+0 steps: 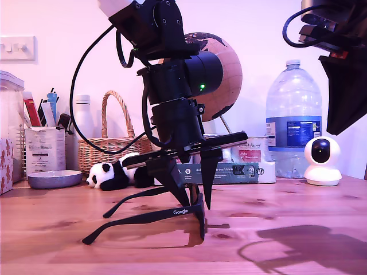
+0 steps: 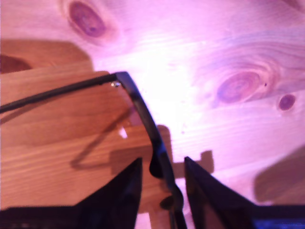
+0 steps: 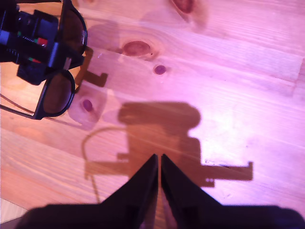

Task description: Pick up the sunglasses and close them, then place them back on the table

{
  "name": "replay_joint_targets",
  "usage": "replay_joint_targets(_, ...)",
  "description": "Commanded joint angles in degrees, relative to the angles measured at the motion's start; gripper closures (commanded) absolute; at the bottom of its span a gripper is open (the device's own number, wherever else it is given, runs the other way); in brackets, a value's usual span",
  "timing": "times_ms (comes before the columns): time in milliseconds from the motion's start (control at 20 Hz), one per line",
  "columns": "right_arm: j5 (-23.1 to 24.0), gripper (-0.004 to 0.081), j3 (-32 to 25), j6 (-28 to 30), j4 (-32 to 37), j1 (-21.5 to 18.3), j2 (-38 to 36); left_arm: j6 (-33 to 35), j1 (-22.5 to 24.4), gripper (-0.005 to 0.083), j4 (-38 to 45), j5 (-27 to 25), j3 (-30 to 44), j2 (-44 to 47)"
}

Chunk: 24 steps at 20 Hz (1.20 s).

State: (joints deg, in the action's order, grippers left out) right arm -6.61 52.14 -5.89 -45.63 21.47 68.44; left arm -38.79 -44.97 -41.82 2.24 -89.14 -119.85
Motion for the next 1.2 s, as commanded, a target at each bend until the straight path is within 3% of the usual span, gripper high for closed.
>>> replay_joint_targets(0, 0.22, 0.0769, 0.50, 0.37, 0.37, 0.11, -0.20, 0.31, 0.00, 0.0596, -0.26, 0.09, -0.28, -1.68)
replay_joint_targets(350, 0.20, 0.0769, 0.50, 0.37, 0.33, 0.11, -0.20, 3.30, 0.07, 0.0700, -0.42, 0.33, -0.28, -1.68)
replay_joint_targets(500, 0.22, 0.0769, 0.50, 0.37, 0.35, 0.11, -0.20, 5.22, 0.07, 0.0705, -0.57, 0.37, -0.28, -1.68)
replay_joint_targets(750, 0.26, 0.0769, 0.50, 0.42, 0.50, 0.11, -0.20, 11.04, -0.11, 0.0752, -1.88, 2.45, -0.48, -1.64)
replay_joint_targets(1150, 1.22, 0.0770, 0.50, 1.99, 0.61, 0.11, -0.20, 25.00, -0.39, 0.0755, -9.64, 2.89, -2.69, -1.18)
